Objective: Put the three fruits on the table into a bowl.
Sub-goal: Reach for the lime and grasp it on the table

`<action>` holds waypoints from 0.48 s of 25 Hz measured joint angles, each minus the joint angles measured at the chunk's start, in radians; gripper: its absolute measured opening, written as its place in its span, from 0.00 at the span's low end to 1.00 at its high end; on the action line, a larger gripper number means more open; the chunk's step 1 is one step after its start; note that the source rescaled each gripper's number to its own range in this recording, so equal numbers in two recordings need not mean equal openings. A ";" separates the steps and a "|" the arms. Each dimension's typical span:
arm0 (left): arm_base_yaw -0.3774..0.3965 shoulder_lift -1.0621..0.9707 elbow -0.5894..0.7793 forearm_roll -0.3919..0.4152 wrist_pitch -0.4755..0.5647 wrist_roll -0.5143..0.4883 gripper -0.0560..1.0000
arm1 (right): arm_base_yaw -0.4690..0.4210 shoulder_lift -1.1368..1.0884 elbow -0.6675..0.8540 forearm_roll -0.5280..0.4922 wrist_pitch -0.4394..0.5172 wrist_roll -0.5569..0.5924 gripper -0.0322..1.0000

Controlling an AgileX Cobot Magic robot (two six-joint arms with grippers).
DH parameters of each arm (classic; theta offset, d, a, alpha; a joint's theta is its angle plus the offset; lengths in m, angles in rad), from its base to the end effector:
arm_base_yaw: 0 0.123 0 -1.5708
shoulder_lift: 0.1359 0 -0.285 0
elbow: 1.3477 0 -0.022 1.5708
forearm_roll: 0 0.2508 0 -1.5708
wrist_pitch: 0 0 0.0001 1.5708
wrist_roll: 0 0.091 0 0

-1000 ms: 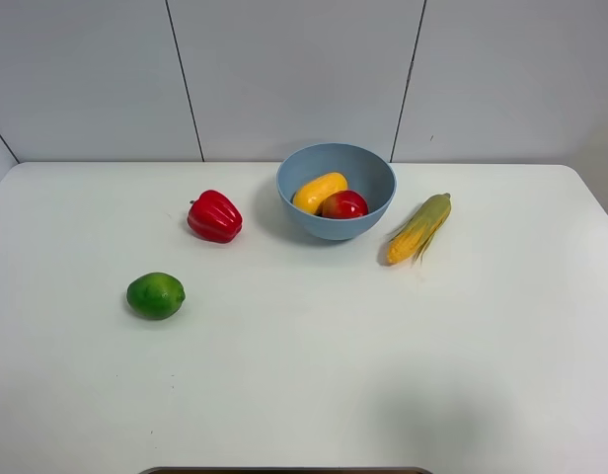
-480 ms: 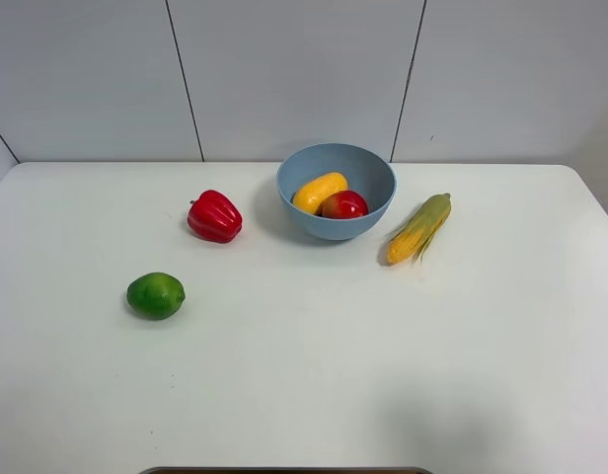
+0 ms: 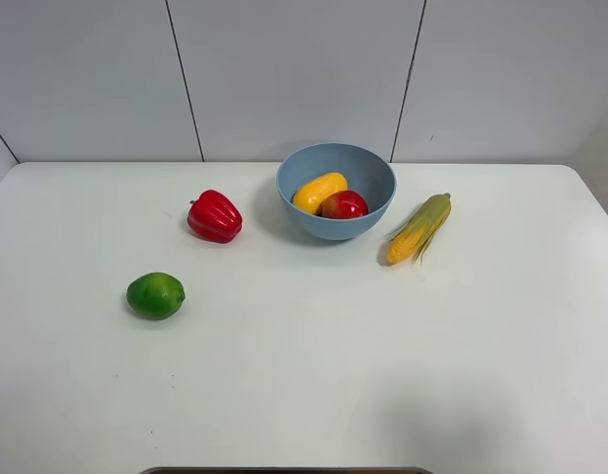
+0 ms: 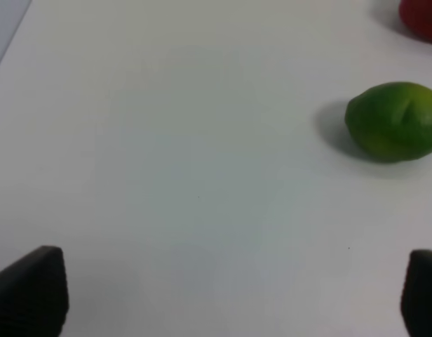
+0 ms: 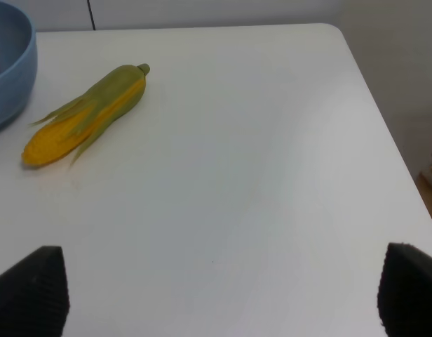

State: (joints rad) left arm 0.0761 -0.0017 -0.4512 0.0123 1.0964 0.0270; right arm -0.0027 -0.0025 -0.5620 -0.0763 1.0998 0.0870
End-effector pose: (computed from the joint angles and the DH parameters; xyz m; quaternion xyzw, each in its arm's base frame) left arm -0.0015 0.0009 0.2608 -0.0217 0.8738 0.0312 0.4848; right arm -0.0146 -0.0061 0.2912 0.0414 0.8449 -0.0155 0.5331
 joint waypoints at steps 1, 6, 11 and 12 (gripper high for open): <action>0.000 0.000 0.000 0.000 0.000 0.000 0.80 | 0.000 0.000 0.000 0.000 0.000 0.000 0.70; 0.000 0.000 0.000 0.000 0.000 0.000 0.80 | 0.000 0.000 0.000 0.000 0.000 -0.002 0.70; 0.000 0.000 0.000 0.000 0.000 0.000 0.80 | 0.000 0.000 0.000 0.000 0.000 -0.002 0.70; 0.000 0.000 0.000 0.000 0.000 0.000 0.80 | 0.000 0.000 0.000 0.000 0.000 -0.002 0.70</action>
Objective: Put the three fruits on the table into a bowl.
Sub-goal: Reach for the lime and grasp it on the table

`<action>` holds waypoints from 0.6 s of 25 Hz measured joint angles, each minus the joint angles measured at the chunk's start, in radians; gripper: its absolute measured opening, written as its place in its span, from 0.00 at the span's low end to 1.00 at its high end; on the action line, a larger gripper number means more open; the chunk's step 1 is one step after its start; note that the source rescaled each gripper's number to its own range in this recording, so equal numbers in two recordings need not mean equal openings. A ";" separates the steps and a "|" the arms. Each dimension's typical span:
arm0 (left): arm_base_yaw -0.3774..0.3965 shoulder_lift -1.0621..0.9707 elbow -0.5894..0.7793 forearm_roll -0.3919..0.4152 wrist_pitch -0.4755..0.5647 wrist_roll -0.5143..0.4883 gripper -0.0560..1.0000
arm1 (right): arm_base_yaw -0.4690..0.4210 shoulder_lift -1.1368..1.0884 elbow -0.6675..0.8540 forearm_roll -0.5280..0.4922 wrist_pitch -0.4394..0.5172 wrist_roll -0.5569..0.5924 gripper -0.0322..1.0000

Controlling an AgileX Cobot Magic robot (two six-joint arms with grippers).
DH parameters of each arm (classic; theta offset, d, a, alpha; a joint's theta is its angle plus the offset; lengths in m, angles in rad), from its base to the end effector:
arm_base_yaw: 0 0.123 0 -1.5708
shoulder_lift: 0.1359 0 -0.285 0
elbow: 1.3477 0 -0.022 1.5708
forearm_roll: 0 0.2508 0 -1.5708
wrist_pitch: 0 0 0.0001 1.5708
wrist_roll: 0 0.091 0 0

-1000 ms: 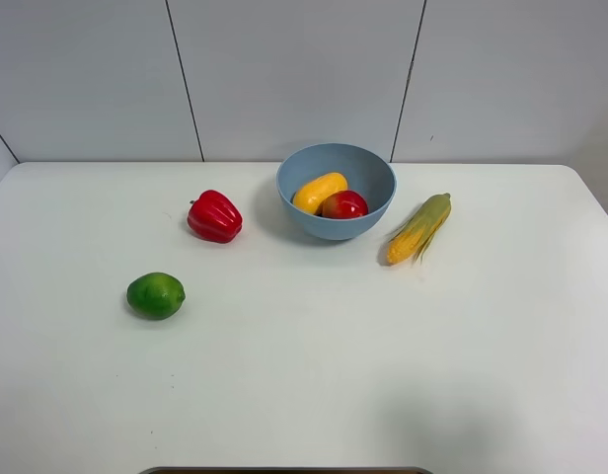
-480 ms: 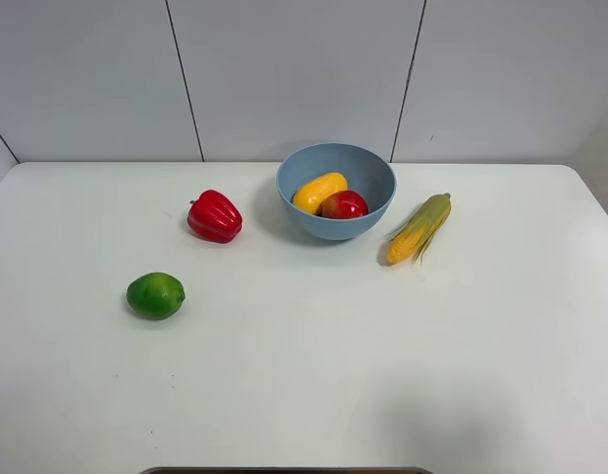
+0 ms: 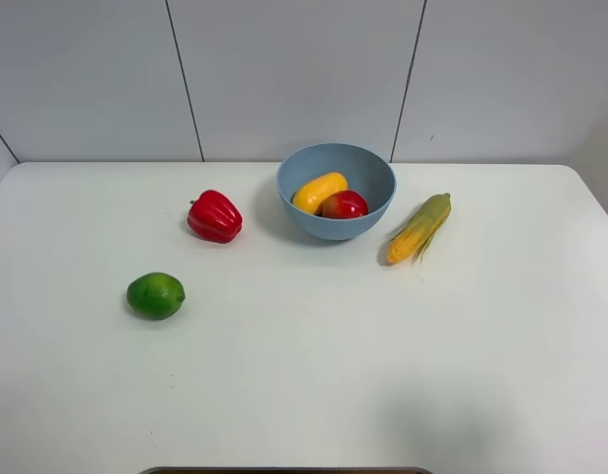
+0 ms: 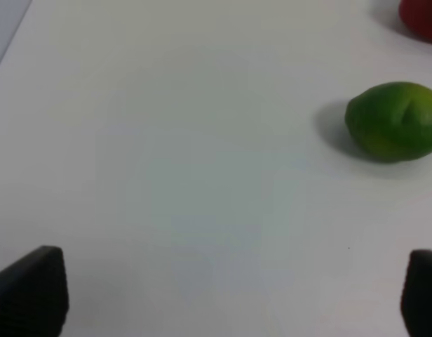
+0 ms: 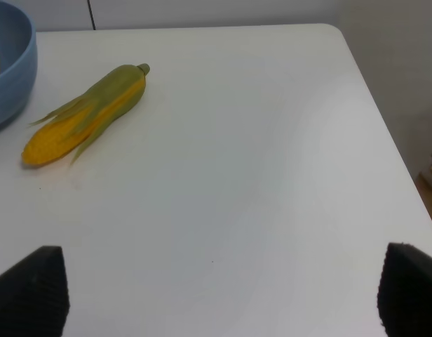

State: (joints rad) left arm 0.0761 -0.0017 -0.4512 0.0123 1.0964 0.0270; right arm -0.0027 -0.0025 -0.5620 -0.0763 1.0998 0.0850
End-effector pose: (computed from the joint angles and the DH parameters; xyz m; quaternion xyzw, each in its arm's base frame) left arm -0.0015 0.0009 0.2608 -0.0217 0.8738 0.0312 0.4848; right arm -0.0146 -0.0061 0.2912 0.0405 0.8450 -0.0161 0.5331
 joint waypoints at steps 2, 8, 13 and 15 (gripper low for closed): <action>0.000 0.000 0.000 0.000 0.000 0.000 0.80 | 0.000 0.000 0.000 0.000 0.000 0.000 0.70; 0.000 0.000 0.000 0.023 0.000 0.000 0.80 | 0.000 0.000 0.000 0.000 0.000 0.000 0.70; 0.000 0.000 0.000 0.063 -0.001 0.000 0.80 | 0.000 0.000 0.000 0.000 0.000 0.000 0.70; 0.000 0.000 0.000 0.063 -0.001 0.000 0.80 | 0.000 0.000 0.000 0.000 0.000 0.000 0.70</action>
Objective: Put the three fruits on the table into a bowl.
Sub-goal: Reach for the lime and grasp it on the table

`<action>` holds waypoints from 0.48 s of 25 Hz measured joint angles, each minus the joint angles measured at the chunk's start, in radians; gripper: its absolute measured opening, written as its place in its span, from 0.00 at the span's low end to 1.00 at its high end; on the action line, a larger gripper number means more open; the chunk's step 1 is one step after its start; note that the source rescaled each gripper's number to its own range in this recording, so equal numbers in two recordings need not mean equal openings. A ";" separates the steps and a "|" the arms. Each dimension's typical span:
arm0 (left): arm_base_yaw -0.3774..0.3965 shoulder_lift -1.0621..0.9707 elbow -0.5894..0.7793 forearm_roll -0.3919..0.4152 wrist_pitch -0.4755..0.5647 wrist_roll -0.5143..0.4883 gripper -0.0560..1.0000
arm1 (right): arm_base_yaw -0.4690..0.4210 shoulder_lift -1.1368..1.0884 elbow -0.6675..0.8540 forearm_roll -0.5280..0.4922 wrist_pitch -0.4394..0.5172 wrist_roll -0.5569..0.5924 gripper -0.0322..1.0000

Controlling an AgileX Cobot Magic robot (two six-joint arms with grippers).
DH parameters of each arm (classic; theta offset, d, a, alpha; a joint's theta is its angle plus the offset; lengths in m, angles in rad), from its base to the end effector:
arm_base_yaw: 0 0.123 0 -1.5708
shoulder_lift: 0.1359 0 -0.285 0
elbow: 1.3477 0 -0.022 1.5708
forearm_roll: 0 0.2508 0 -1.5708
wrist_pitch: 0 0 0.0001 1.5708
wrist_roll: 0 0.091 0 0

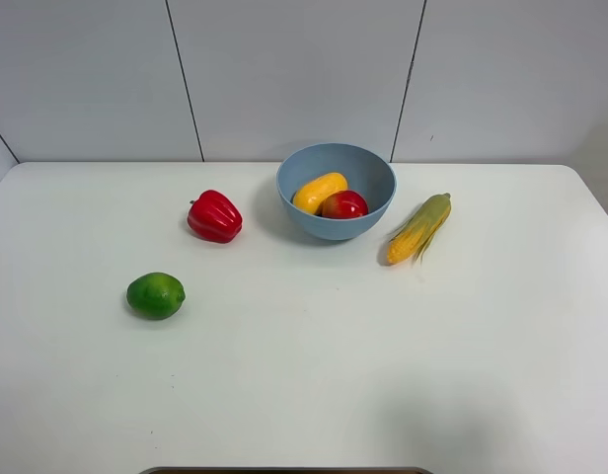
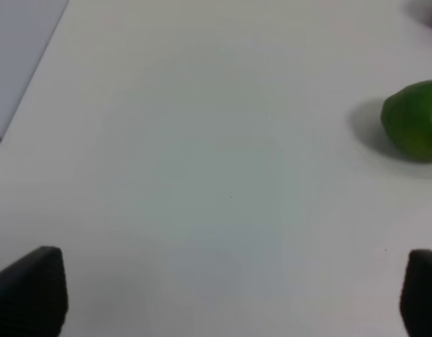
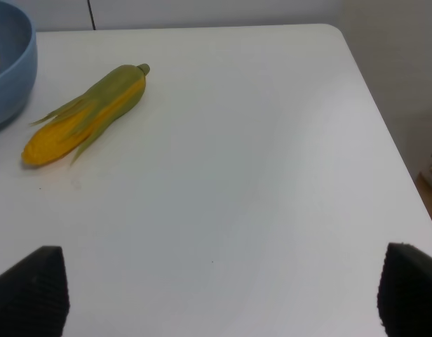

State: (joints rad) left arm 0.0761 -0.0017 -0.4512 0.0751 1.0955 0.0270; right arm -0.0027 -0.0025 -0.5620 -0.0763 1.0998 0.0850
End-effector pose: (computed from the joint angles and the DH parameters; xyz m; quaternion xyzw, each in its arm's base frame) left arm -0.0020 0.0059 0.2611 -0.0227 0.8730 0.0625 0.4832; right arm -0.0146 -0.0061 0.2912 0.0405 0.8450 -0.0161 0.5331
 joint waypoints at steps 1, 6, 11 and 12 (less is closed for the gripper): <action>0.000 0.000 0.000 0.000 0.000 0.000 0.80 | 0.000 0.000 0.000 0.000 0.000 0.000 0.70; 0.000 0.000 0.000 -0.010 -0.009 0.000 0.80 | 0.000 0.000 0.000 0.000 0.000 0.000 0.70; 0.000 0.013 0.000 -0.035 -0.009 0.000 0.80 | 0.000 0.000 0.000 0.000 0.000 0.000 0.70; 0.000 0.030 -0.003 -0.044 -0.006 0.000 0.80 | 0.000 0.000 0.000 0.000 0.000 0.000 0.70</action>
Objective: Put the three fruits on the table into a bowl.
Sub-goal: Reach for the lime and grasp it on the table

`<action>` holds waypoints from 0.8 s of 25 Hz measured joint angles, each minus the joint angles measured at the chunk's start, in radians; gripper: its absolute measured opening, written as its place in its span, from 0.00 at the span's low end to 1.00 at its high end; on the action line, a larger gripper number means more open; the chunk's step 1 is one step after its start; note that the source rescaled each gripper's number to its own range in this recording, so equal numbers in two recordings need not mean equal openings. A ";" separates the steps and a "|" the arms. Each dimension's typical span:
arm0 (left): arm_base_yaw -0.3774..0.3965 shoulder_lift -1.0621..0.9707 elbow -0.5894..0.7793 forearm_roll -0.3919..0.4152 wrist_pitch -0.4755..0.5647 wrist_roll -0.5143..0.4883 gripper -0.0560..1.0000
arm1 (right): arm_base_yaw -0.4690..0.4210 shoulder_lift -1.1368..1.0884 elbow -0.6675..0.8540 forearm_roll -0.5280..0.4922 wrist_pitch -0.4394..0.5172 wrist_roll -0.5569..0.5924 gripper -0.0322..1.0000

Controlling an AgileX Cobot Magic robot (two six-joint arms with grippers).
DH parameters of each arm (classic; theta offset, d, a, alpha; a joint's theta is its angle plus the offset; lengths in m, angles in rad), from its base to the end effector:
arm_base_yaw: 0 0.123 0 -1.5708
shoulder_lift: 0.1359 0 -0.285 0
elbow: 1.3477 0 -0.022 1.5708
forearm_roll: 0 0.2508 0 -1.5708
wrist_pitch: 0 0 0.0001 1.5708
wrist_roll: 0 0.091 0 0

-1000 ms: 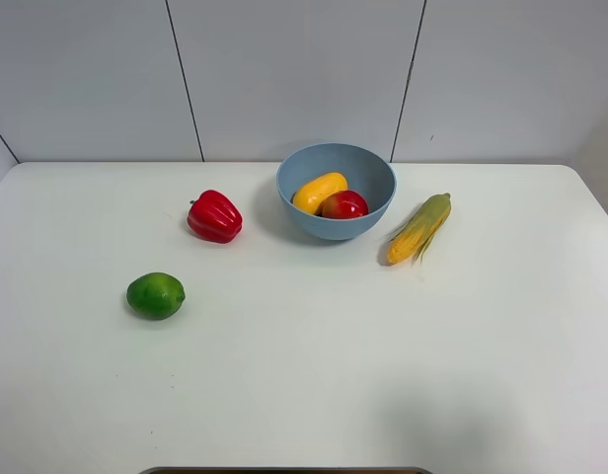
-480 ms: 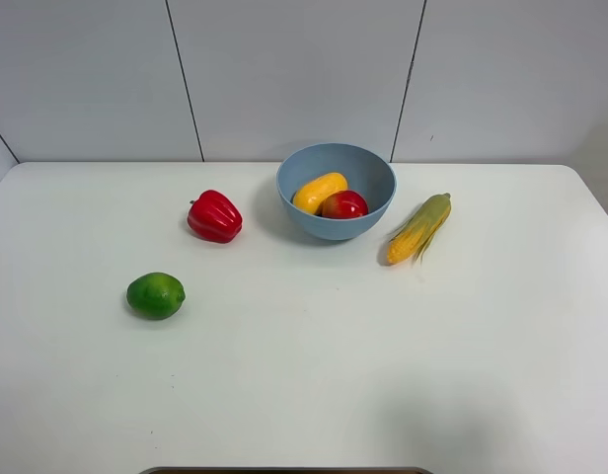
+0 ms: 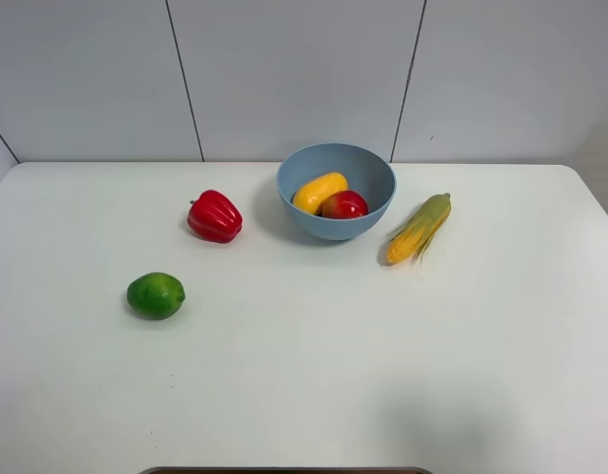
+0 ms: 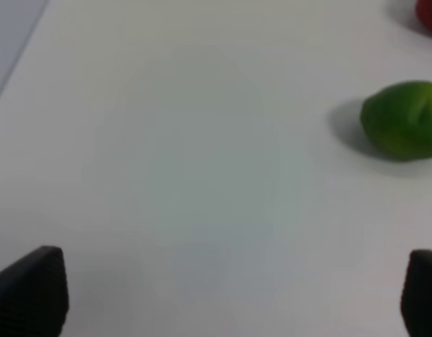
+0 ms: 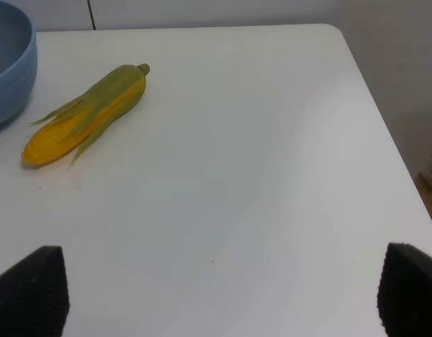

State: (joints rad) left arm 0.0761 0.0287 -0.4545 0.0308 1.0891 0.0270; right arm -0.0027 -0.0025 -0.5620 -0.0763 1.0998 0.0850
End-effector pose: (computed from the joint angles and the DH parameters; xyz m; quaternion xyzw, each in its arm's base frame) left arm 0.0026 0.0027 0.2623 -0.0218 0.8785 0.0400 0.4756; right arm -0.0146 -0.0061 0.2912 0.0405 0.8450 -0.0161 0.5331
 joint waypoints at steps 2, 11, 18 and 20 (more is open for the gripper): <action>0.000 0.052 -0.016 -0.012 0.001 0.000 0.78 | 0.000 0.000 0.000 0.000 0.000 0.000 0.70; 0.000 0.376 -0.189 -0.031 0.014 0.046 0.71 | 0.000 0.000 0.000 0.000 0.000 0.000 0.70; 0.000 0.653 -0.310 -0.109 0.025 0.109 0.71 | 0.000 0.000 0.000 0.000 0.000 0.000 0.70; 0.000 0.729 -0.332 -0.137 0.024 0.119 0.71 | 0.000 0.000 0.000 0.000 0.000 0.000 0.70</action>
State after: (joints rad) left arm 0.0761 0.7575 -0.7865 -0.1063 1.1126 0.1459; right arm -0.0027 -0.0025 -0.5620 -0.0763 1.0998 0.0850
